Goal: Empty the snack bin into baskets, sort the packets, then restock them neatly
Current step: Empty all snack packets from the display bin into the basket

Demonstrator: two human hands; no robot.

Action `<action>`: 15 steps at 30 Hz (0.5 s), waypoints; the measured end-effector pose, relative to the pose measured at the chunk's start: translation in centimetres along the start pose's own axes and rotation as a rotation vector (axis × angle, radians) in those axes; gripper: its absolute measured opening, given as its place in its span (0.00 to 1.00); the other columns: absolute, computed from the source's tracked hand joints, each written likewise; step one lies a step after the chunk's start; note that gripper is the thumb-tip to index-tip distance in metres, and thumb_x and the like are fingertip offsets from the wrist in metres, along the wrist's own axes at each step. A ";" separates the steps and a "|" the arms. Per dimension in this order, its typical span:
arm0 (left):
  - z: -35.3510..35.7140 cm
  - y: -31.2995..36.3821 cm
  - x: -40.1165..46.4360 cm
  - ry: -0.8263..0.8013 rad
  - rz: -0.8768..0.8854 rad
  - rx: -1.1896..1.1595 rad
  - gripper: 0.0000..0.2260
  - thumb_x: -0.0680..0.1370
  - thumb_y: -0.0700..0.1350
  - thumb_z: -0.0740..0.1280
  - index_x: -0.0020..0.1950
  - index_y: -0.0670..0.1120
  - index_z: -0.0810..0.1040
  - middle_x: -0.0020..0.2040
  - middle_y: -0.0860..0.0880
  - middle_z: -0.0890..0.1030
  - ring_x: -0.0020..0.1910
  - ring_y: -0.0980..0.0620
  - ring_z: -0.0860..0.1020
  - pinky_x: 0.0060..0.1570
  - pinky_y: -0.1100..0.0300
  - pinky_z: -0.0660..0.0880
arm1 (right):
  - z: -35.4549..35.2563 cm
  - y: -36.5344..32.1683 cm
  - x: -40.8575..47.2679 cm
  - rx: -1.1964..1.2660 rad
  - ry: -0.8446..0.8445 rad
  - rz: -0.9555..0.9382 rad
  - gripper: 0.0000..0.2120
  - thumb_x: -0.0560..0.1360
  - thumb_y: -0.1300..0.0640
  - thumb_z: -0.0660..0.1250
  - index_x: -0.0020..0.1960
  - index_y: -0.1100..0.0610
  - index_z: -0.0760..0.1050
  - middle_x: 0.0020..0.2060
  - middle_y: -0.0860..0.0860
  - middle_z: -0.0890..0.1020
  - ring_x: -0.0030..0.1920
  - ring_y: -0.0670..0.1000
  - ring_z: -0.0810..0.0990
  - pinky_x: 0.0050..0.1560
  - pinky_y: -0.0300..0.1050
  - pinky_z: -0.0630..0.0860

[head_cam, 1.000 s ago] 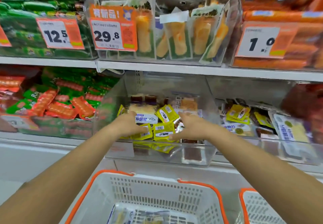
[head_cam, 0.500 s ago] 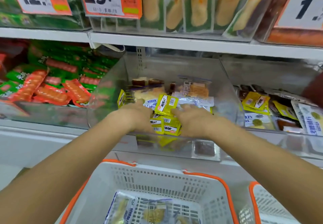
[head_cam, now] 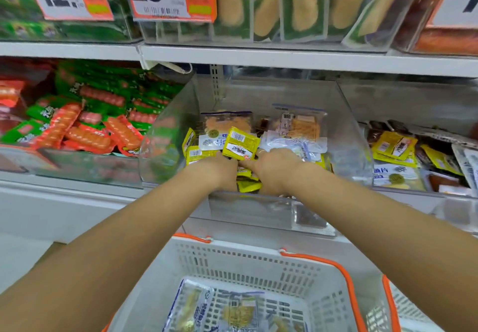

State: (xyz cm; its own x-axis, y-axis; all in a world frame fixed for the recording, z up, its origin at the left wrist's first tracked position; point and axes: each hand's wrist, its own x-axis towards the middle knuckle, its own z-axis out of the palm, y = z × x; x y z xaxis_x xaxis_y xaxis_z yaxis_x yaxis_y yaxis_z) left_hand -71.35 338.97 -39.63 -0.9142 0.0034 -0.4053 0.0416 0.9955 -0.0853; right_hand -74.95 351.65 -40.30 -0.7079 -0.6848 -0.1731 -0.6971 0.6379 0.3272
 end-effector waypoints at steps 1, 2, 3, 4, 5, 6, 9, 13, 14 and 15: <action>0.0 -0.2 0.2 0.059 0.018 -0.001 0.25 0.78 0.56 0.63 0.69 0.43 0.66 0.66 0.39 0.70 0.62 0.40 0.73 0.55 0.51 0.72 | -0.2 -0.1 0.1 -0.026 0.011 0.001 0.25 0.77 0.46 0.62 0.71 0.49 0.61 0.57 0.56 0.74 0.53 0.58 0.77 0.40 0.46 0.65; 0.0 -0.5 0.4 0.103 0.037 0.015 0.21 0.78 0.53 0.63 0.67 0.44 0.68 0.64 0.41 0.73 0.60 0.41 0.74 0.51 0.53 0.72 | -0.4 -0.1 0.1 -0.037 0.026 0.003 0.24 0.76 0.48 0.63 0.70 0.50 0.62 0.56 0.56 0.75 0.53 0.57 0.77 0.40 0.46 0.65; -0.2 -0.7 0.4 0.132 0.053 0.040 0.19 0.78 0.50 0.63 0.66 0.45 0.69 0.62 0.43 0.76 0.59 0.42 0.75 0.46 0.54 0.71 | -0.6 -0.1 0.2 -0.034 0.047 0.006 0.24 0.76 0.50 0.63 0.69 0.50 0.63 0.55 0.56 0.76 0.53 0.58 0.77 0.40 0.46 0.65; -0.3 -0.8 0.4 0.151 0.063 0.063 0.18 0.77 0.47 0.63 0.66 0.46 0.70 0.60 0.45 0.77 0.58 0.43 0.76 0.43 0.55 0.70 | -0.6 -0.1 0.2 -0.014 0.069 0.013 0.22 0.75 0.52 0.64 0.68 0.50 0.64 0.54 0.55 0.77 0.53 0.58 0.77 0.40 0.46 0.65; -0.3 -0.9 0.3 0.171 0.070 0.083 0.19 0.76 0.46 0.64 0.66 0.48 0.70 0.58 0.46 0.78 0.56 0.43 0.76 0.42 0.56 0.69 | -0.5 0.0 0.2 0.019 0.093 0.025 0.21 0.75 0.54 0.64 0.68 0.50 0.65 0.54 0.55 0.78 0.53 0.58 0.78 0.39 0.46 0.65; -0.4 -1.0 0.1 0.191 0.079 0.091 0.20 0.75 0.45 0.64 0.67 0.50 0.70 0.56 0.45 0.78 0.54 0.43 0.76 0.41 0.56 0.69 | -0.3 0.2 0.3 0.066 0.116 0.043 0.20 0.75 0.55 0.63 0.67 0.50 0.67 0.53 0.55 0.79 0.53 0.58 0.78 0.39 0.46 0.65; -0.7 -1.8 -0.5 0.219 0.104 -0.019 0.22 0.73 0.44 0.66 0.67 0.52 0.71 0.51 0.45 0.79 0.49 0.44 0.75 0.40 0.58 0.69 | 0.1 0.8 0.0 0.276 0.157 0.089 0.16 0.76 0.56 0.62 0.64 0.51 0.71 0.52 0.56 0.80 0.53 0.59 0.78 0.39 0.46 0.68; -1.8 -2.6 -2.3 0.311 0.132 -0.193 0.19 0.73 0.44 0.68 0.64 0.47 0.75 0.49 0.45 0.80 0.50 0.45 0.76 0.47 0.57 0.73 | -0.1 2.2 -1.4 0.635 0.252 0.108 0.15 0.77 0.54 0.65 0.64 0.49 0.74 0.55 0.53 0.80 0.56 0.57 0.77 0.50 0.47 0.74; -2.2 -2.7 -3.0 0.351 0.149 -0.243 0.21 0.73 0.43 0.69 0.66 0.48 0.75 0.52 0.45 0.81 0.51 0.46 0.76 0.47 0.58 0.72 | -0.4 2.4 -1.9 0.721 0.283 0.111 0.16 0.77 0.54 0.66 0.64 0.49 0.75 0.56 0.52 0.81 0.57 0.56 0.77 0.52 0.47 0.74; -2.6 -2.7 -3.8 0.392 0.180 -0.294 0.23 0.73 0.43 0.69 0.68 0.50 0.73 0.55 0.46 0.81 0.51 0.48 0.76 0.46 0.61 0.71 | -0.9 2.6 -2.4 0.785 0.312 0.110 0.16 0.76 0.53 0.67 0.64 0.49 0.75 0.57 0.52 0.81 0.57 0.55 0.77 0.54 0.47 0.74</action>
State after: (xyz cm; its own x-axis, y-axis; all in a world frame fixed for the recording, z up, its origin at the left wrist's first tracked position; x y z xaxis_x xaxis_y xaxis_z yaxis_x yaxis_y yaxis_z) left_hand -69.04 336.50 -35.52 -0.9876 0.1560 -0.0142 0.1483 0.9604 0.2360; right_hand -74.97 354.69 -38.23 -0.7929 -0.5967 0.1233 -0.5843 0.6873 -0.4316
